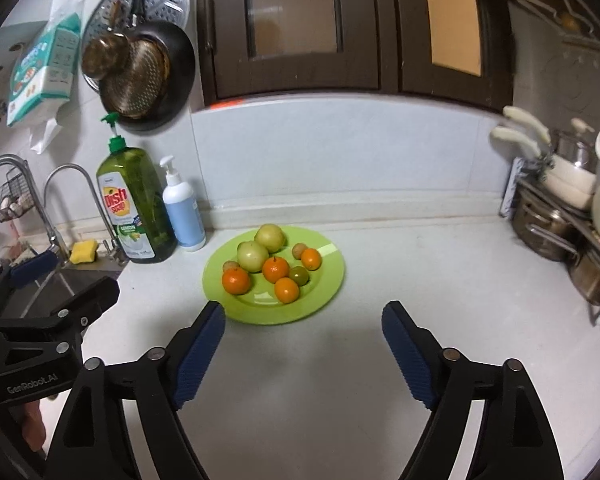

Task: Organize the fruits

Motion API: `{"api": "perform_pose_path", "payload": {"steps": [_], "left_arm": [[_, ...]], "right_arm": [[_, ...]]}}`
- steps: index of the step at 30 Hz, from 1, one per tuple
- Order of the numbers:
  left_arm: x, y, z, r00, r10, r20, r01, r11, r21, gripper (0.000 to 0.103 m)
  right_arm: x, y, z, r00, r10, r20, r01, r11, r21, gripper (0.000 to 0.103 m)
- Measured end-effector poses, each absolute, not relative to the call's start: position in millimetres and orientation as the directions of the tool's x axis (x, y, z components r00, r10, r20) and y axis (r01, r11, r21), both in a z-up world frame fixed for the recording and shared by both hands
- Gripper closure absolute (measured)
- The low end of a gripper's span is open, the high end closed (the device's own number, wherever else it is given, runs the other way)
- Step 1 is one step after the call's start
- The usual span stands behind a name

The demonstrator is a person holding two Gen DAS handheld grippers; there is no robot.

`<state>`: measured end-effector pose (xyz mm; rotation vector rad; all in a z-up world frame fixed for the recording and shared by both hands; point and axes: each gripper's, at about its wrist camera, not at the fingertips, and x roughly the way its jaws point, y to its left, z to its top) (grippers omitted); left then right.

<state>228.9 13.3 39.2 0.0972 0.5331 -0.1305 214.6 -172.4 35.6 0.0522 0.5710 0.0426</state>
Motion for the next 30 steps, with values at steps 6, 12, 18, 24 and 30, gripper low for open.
{"api": "perform_pose_path", "payload": {"steps": [6, 12, 18, 24, 30], "left_arm": [[177.1, 7.1, 43.3, 0.869, -0.087, -0.487, 0.121, 0.992, 0.039, 0.000], [125.8, -1.6, 46.0, 0.878, -0.064, -0.475, 0.091, 0.995, 0.035, 0.000], [81.5, -9.4, 48.0, 0.887, -0.050, -0.460, 0.079, 0.996, 0.043, 0.000], [51.1, -12.2, 47.1, 0.885, -0.065, -0.461, 0.090, 0.995, 0.032, 0.000], [34.0, -14.1, 45.0, 0.880, -0.049, -0.473, 0.071, 0.997, 0.029, 0.000]], "right_arm": [[167.4, -182.2, 46.6, 0.859, 0.073, -0.506, -0.050, 0.997, 0.059, 0.016], [119.5, -190.3, 52.7, 0.872, 0.077, -0.483, -0.063, 0.997, 0.045, 0.011], [77.9, -196.9, 53.0, 0.877, 0.089, -0.473, -0.073, 0.996, 0.051, 0.011], [47.4, -202.7, 52.0, 0.879, 0.098, -0.467, -0.079, 0.995, 0.060, 0.011], [29.4, -205.5, 52.9, 0.885, 0.094, -0.456, -0.079, 0.996, 0.051, 0.011]]}}
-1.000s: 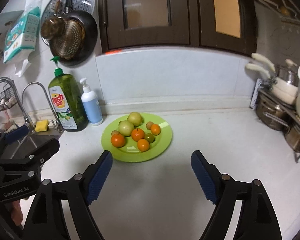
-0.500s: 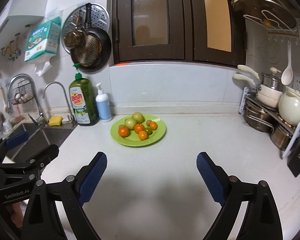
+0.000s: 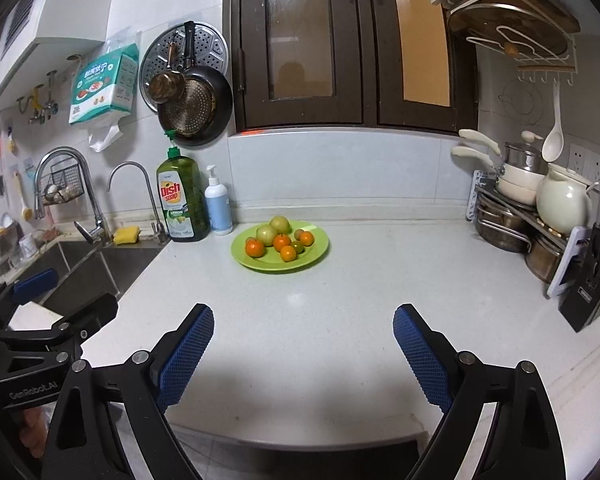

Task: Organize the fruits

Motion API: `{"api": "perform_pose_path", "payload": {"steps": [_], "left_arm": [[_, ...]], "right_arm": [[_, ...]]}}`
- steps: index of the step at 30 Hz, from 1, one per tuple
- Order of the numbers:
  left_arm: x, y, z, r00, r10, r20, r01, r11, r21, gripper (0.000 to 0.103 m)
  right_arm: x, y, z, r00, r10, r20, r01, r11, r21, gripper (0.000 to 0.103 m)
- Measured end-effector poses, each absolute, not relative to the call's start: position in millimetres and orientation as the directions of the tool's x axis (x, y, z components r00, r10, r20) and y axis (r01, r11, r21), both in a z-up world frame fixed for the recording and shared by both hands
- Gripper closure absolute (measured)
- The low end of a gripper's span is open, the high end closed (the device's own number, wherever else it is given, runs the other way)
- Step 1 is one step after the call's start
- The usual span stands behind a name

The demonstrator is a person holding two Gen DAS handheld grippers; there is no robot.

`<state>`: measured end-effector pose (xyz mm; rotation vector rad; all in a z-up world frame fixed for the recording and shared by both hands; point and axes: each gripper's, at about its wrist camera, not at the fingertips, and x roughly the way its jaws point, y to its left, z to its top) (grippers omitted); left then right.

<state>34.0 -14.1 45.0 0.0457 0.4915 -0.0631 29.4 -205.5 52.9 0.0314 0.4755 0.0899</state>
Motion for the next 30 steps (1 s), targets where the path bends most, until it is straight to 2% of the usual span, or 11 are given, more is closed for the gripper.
{"api": "perform_pose_path", "payload": {"steps": [30], "left_arm": [[1.9, -24.1, 52.7, 0.896, -0.027, -0.442, 0.046, 0.998, 0.032, 0.000]], "right_arm": [[1.8, -217.1, 55.6, 0.899, 0.114, -0.423, -0.106, 0.993, 0.042, 0.011]]}}
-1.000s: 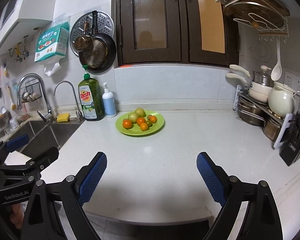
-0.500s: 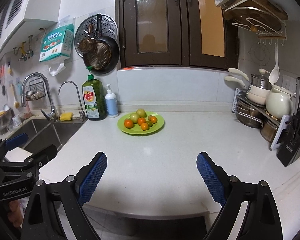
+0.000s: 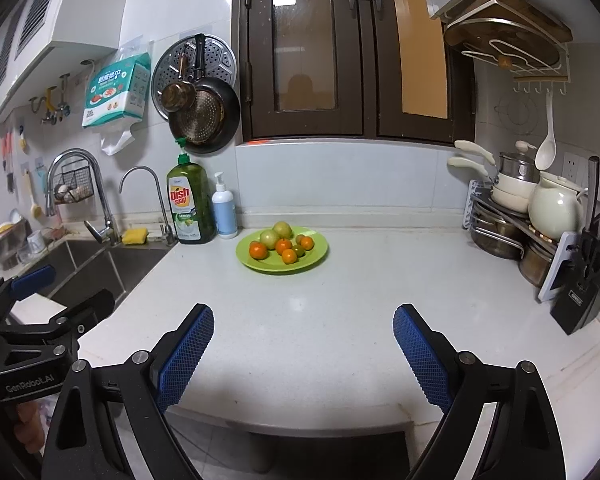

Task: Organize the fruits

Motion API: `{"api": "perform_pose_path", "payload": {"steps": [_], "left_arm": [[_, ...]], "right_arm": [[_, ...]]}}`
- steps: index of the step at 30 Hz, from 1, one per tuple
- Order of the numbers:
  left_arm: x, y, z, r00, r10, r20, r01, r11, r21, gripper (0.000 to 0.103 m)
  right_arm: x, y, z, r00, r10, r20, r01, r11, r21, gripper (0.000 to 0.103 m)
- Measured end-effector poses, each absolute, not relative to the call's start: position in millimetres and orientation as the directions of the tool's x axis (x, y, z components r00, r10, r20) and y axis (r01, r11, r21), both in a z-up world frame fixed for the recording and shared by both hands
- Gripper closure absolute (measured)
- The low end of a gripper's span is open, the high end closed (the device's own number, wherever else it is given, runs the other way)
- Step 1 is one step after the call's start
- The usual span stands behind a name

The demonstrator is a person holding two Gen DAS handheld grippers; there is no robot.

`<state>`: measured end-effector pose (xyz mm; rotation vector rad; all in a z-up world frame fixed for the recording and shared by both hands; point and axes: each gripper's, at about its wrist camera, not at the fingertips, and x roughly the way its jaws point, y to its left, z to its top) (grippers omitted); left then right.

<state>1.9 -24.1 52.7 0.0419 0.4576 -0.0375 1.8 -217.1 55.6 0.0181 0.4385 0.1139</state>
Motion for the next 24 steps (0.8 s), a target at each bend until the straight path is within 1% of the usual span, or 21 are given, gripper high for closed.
{"api": "perform_pose_path", "payload": {"steps": [24], "left_arm": [[-0.4, -26.8, 56.7, 0.896, -0.026, -0.443, 0.043, 0.999, 0.028, 0.000]], "right_arm": [[-1.0, -218.2, 56.8, 0.898, 0.115, -0.425, -0.108, 0.993, 0.041, 0.011]]}}
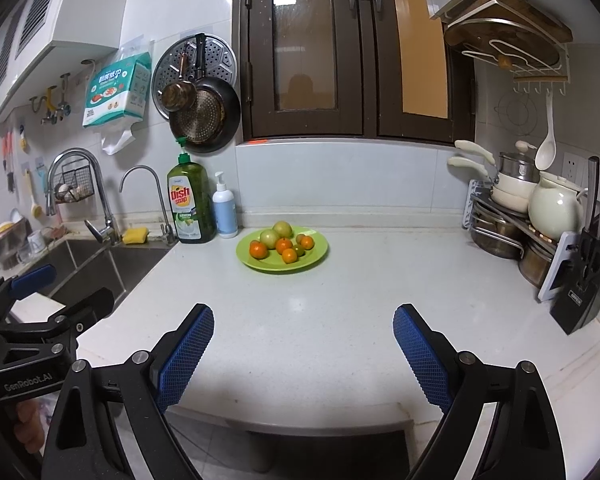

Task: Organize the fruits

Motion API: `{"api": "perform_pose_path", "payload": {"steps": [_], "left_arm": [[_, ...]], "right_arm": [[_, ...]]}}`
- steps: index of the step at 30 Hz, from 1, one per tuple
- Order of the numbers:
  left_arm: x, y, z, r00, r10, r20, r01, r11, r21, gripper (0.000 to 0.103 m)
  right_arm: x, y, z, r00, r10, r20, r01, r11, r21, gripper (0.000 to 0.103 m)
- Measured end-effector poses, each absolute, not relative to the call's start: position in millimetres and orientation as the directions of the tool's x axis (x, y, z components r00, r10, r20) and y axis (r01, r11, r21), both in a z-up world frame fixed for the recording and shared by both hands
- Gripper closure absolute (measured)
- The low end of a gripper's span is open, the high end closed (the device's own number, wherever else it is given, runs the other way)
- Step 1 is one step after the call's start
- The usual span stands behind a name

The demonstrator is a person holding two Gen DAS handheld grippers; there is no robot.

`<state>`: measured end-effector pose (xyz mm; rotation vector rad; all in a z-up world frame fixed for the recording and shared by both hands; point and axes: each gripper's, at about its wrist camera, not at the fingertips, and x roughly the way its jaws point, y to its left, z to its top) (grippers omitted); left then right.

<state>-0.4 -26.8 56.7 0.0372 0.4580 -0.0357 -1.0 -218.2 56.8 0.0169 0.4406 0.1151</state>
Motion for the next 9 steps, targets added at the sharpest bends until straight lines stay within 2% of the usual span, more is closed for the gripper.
{"api": "perform_pose_path", "payload": {"steps": [9], "left_arm": [[1.7, -25.7, 56.0, 0.896, -0.023, -0.443, 0.037, 0.999, 0.023, 0.000]], "right_arm": [[-0.8, -217.1, 56.8, 0.895, 0.117, -0.430, -0.112, 0.993, 0.039, 0.011]]}}
